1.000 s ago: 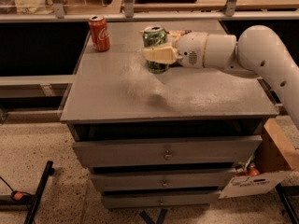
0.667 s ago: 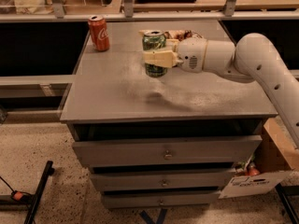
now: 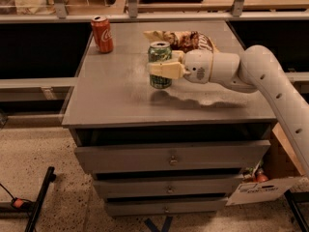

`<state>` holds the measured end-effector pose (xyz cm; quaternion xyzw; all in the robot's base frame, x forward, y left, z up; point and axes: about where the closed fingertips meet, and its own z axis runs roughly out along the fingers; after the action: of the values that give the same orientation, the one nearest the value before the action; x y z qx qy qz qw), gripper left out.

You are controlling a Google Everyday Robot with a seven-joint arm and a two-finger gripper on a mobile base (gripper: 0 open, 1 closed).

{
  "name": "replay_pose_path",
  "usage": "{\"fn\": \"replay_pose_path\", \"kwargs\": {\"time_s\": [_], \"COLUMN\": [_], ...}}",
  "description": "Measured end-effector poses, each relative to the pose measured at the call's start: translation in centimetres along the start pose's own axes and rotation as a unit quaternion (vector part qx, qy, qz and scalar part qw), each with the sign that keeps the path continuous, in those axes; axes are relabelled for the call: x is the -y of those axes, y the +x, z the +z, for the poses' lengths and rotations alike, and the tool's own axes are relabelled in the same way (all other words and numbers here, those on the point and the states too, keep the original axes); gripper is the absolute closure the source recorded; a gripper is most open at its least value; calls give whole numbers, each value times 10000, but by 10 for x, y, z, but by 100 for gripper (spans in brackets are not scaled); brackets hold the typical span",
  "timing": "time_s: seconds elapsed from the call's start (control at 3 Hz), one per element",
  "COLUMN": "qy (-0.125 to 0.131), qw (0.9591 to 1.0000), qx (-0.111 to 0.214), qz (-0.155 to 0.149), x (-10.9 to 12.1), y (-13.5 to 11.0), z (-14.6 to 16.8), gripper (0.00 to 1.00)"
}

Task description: Place green can upright

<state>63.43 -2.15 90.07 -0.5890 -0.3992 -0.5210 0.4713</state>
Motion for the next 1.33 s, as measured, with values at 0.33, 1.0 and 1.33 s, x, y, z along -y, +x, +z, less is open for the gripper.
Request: {"fn": "replay_pose_path", "kwargs": {"time_s": [0.33,1.0,1.33], "qy": [103,214,241], "qw": [9997,9981,9974], "qx": [194,531,611], "qz": [-89,-229,-281], "x": [0,0,0], "y": [-8,-19,-21], "z": [-1,-3,-5], "gripper": [58,12,0]}}
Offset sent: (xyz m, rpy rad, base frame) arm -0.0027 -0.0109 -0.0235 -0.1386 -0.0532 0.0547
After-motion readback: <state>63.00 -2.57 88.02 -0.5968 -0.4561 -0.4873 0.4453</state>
